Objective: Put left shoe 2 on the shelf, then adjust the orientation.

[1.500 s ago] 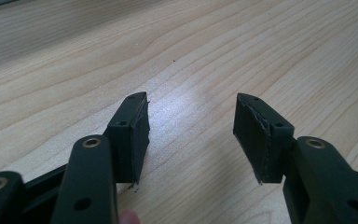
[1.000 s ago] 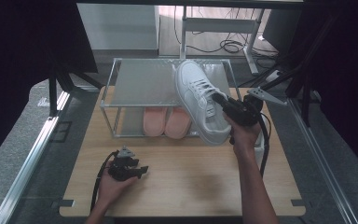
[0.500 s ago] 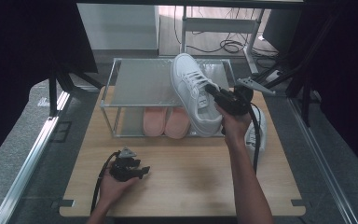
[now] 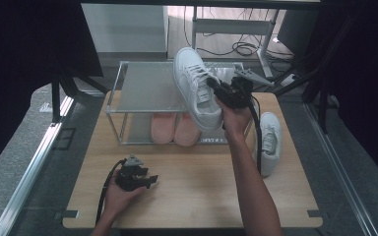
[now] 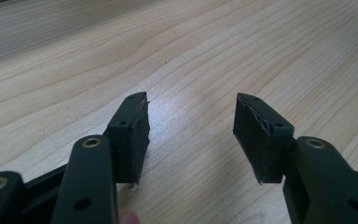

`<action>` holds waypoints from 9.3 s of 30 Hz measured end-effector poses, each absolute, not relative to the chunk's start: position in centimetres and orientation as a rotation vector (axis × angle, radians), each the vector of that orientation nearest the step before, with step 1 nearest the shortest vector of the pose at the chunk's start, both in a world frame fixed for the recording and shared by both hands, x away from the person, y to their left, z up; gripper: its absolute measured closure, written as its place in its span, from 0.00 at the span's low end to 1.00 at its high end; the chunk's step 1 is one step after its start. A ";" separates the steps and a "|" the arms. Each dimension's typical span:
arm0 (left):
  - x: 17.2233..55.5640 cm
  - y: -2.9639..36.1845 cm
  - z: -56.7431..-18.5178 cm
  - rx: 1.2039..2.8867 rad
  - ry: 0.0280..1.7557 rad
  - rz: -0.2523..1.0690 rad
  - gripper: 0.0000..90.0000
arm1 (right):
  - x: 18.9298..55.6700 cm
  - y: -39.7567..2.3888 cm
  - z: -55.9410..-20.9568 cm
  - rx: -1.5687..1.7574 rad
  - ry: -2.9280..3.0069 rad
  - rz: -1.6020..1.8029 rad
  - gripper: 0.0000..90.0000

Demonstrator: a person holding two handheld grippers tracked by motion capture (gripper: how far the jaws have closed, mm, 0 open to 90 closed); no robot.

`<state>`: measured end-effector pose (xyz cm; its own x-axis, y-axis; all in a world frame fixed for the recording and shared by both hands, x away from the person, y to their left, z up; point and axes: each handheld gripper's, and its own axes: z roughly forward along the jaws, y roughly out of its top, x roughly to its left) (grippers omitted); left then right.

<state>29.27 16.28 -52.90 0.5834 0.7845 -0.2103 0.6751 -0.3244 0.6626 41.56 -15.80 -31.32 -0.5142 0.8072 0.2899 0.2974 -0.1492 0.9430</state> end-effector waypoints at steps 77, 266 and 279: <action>29.5 17.0 -53.1 2.081 1.151 0.187 0.51 | 52.0 -7.2 -33.4 1.547 1.685 1.724 0.66; 29.3 16.6 -53.1 2.094 1.160 0.199 0.51 | 28.9 -26.2 -47.4 1.290 2.038 1.386 0.85; 29.5 16.5 -52.9 2.093 1.149 0.205 0.51 | 29.0 -27.8 -48.3 1.351 2.060 1.293 0.99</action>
<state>29.53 16.50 -52.93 0.5884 0.7846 -0.1953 0.6683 -0.3360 0.6637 28.99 -27.84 -48.26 -0.4792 0.8598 0.1763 0.5327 0.1253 0.8370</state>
